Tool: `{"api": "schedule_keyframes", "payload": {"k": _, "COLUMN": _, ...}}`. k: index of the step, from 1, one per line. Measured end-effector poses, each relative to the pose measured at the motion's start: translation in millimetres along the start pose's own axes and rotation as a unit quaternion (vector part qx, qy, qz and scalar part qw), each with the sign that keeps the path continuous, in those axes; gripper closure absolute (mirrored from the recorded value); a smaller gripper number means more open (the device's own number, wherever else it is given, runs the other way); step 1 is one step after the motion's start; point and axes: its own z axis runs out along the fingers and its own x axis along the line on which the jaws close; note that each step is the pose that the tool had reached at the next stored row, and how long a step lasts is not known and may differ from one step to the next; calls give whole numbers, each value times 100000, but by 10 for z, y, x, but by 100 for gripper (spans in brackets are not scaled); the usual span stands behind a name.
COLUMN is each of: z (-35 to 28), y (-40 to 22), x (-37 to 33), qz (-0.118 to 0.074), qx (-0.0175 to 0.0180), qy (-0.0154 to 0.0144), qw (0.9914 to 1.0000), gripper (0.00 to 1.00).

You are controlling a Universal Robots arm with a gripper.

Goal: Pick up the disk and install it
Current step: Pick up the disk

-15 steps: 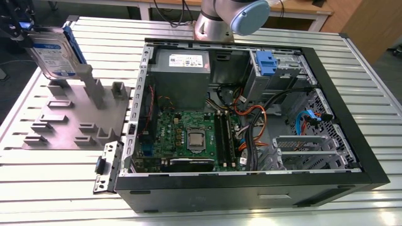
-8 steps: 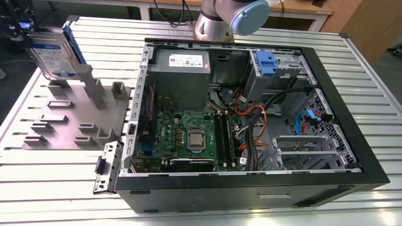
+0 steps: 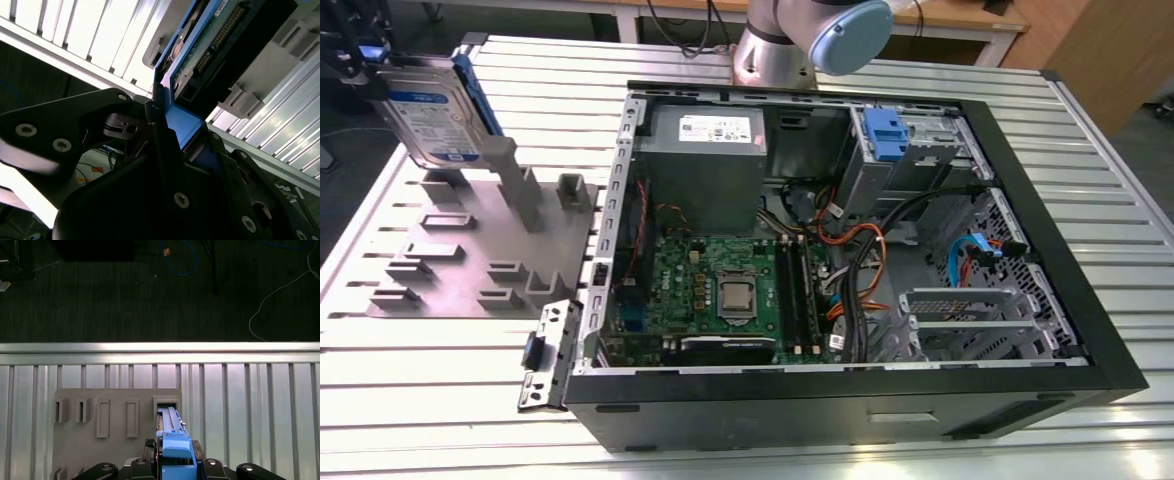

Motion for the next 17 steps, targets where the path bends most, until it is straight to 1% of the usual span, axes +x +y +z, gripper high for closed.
{"api": "schedule_keyframes", "payload": {"k": 9, "z": -25, "y": 1, "x": -1, "qz": -3, "qx": 22, "qy": -11, "qw": 100000, "gripper": 64}}
{"api": "schedule_keyframes", "payload": {"k": 11, "z": -38, "y": 1, "x": -2, "qz": 4, "qx": 21, "qy": 114, "qw": 100000, "gripper": 64}}
{"api": "schedule_keyframes", "payload": {"k": 17, "z": -52, "y": 2, "x": -2, "qz": 5, "qx": 13, "qy": 118, "qw": 100000, "gripper": 64}}
